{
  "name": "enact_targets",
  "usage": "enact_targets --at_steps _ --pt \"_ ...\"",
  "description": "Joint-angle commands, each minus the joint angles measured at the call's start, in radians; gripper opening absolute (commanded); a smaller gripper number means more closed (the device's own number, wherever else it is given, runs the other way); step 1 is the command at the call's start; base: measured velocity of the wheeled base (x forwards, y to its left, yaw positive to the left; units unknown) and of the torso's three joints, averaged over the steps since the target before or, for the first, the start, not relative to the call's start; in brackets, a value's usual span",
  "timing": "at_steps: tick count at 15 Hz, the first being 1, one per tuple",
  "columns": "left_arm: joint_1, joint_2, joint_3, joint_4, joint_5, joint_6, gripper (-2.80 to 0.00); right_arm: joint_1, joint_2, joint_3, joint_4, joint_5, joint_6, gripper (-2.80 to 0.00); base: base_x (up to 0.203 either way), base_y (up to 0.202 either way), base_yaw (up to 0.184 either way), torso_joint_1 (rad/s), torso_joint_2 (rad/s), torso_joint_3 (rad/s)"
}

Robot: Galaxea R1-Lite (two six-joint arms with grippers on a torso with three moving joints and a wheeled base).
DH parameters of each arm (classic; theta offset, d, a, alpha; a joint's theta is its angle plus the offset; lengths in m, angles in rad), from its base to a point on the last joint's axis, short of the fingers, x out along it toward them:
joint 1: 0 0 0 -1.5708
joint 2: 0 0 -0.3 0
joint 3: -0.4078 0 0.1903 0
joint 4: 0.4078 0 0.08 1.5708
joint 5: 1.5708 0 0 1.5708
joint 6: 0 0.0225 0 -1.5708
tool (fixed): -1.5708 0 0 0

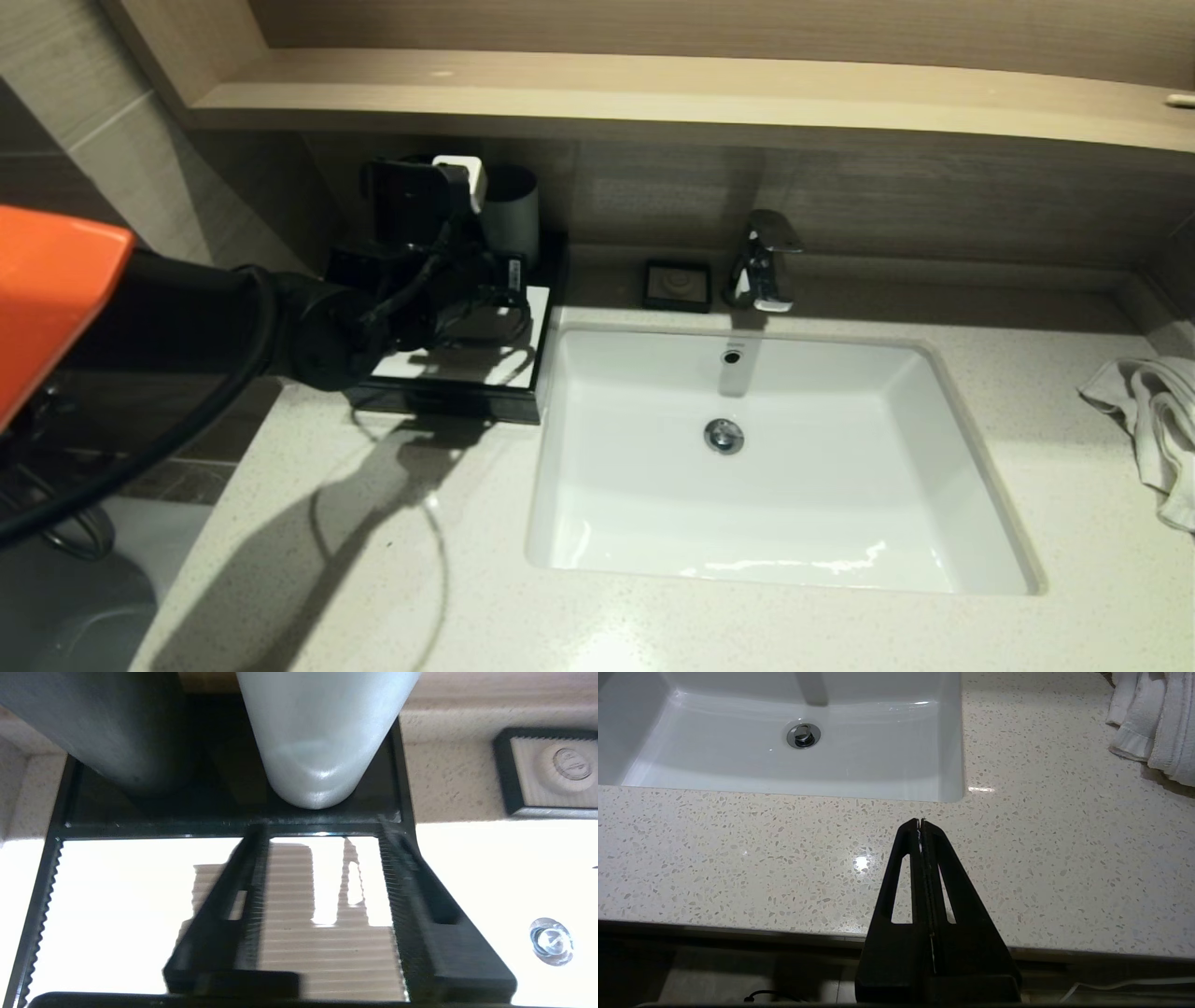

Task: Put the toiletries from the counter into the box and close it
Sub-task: Place the cup on the storage box

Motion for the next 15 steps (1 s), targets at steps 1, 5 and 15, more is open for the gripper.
enact_targets --at_steps 1,5,15 --pt "-0.008 0.022 -0.007 -0.002 0.002 0.000 -2.80 0.000 0.000 0.000 0.000 0.000 0.000 -2.80 0.000 0.000 0.000 0.000 0.00 0.000" --pt "-0.013 0.050 -0.008 -0.019 0.002 0.000 -2.80 0.000 0.000 0.000 0.000 0.001 0.000 -2.80 0.000 0.000 0.000 0.000 0.00 0.000" --pt "-0.012 0.122 -0.097 -0.031 0.039 0.007 -2.80 0.000 0.000 0.000 0.000 0.000 0.000 -2.80 0.000 0.000 0.000 0.000 0.00 0.000"
